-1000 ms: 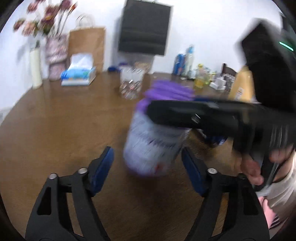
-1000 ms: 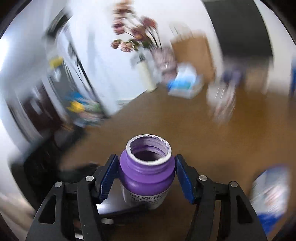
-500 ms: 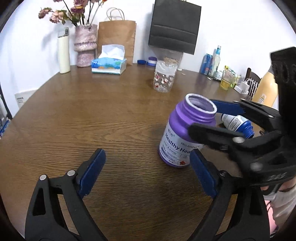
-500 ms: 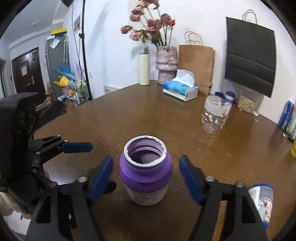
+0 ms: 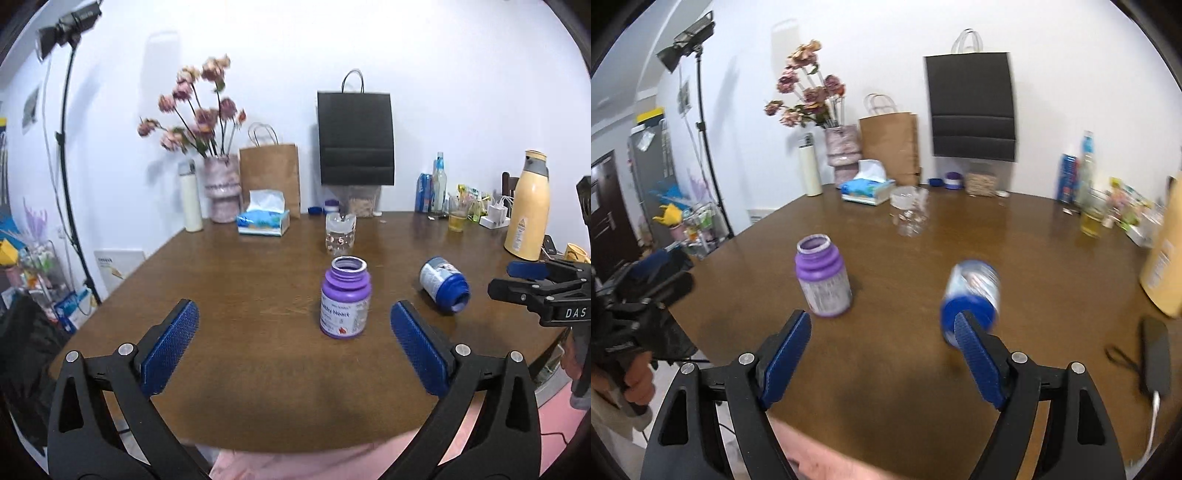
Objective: Flip cup upright
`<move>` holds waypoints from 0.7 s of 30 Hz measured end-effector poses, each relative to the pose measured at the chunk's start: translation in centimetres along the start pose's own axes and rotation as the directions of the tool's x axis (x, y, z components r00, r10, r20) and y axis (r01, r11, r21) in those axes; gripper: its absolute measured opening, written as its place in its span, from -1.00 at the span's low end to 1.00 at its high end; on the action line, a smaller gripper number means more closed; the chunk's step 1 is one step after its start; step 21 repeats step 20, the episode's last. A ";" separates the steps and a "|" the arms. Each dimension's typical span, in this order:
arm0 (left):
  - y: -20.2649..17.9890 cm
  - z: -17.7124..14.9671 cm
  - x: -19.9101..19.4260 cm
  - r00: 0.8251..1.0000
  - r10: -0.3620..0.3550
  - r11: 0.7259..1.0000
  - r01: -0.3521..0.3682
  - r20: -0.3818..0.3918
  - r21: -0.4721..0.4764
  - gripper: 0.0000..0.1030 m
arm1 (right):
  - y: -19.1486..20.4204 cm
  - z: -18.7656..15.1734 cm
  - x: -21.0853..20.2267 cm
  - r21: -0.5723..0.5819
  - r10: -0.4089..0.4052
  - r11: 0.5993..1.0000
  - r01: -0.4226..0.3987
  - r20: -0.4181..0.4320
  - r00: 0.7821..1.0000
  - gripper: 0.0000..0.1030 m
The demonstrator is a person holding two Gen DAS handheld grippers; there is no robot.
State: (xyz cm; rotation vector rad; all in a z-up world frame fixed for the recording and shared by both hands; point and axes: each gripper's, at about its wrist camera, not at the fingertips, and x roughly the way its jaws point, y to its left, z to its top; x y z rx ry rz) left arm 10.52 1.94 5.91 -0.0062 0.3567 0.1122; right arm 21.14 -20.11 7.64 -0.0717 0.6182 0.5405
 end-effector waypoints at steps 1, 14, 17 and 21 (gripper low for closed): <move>0.0 -0.3 -0.8 1.000 0.009 1.000 -0.009 0.009 0.002 1.00 | 0.1 -0.7 -0.8 0.001 -0.004 1.000 0.004 0.003 1.000 0.64; -0.8 -4.1 -7.5 0.995 -0.003 1.000 0.003 0.103 -0.003 1.00 | 5.5 -8.7 -8.1 -0.103 -0.098 0.987 0.121 0.200 0.975 0.64; -0.7 -4.2 -7.6 0.995 0.002 1.000 -0.001 0.103 -0.011 1.00 | 5.8 -8.5 -7.7 -0.102 -0.074 0.990 0.095 0.197 0.978 0.64; -0.5 -4.4 -7.7 0.995 0.006 1.000 -0.003 0.098 -0.030 1.00 | 5.8 -8.4 -7.4 -0.107 -0.078 0.989 0.100 0.188 0.979 0.64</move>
